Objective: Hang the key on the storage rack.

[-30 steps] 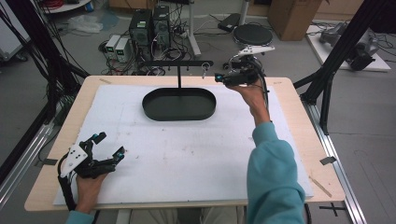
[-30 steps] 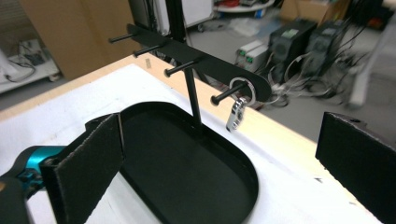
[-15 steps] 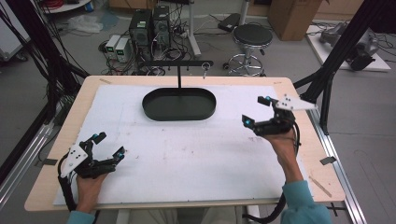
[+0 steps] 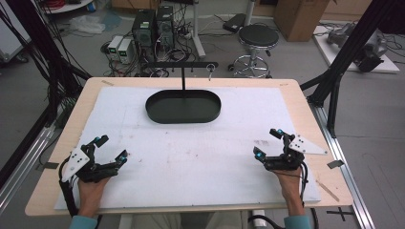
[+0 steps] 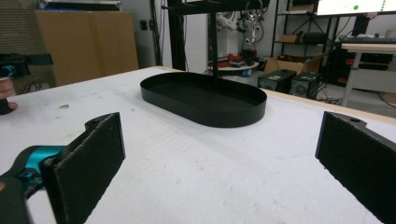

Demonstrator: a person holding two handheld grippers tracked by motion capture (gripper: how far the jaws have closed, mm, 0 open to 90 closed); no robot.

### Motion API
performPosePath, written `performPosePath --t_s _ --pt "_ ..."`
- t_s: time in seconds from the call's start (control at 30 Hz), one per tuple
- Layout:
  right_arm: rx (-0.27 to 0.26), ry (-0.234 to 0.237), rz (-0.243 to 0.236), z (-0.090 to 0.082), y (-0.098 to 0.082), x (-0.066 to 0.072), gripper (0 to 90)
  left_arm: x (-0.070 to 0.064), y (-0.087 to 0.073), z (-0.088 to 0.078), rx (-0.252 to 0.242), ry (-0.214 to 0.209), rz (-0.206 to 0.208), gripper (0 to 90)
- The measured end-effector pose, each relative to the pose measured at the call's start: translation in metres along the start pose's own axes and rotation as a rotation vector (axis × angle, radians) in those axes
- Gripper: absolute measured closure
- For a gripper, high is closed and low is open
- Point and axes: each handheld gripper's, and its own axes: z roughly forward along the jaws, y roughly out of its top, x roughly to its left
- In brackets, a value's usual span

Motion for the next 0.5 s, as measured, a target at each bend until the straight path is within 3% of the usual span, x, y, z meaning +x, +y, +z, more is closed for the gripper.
performPosePath --t_s 0.1,0.17,0.33,0.5 --pt "-0.041 -0.013 0.005 -0.001 -0.015 0.001 0.7 0.000 0.000 0.000 0.000 0.000 0.000 10.1" --pt "-0.024 -0.015 -0.009 0.001 -0.016 0.001 0.7 0.000 0.000 0.000 0.001 -0.001 0.002 10.1" --pt "-0.052 -0.017 0.006 0.001 -0.022 0.001 0.7 0.000 0.000 0.000 0.001 0.000 0.001 10.1" --pt "-0.037 -0.019 0.012 0.003 -0.026 0.002 0.7 0.000 0.000 0.000 0.001 -0.001 -0.001 10.1"
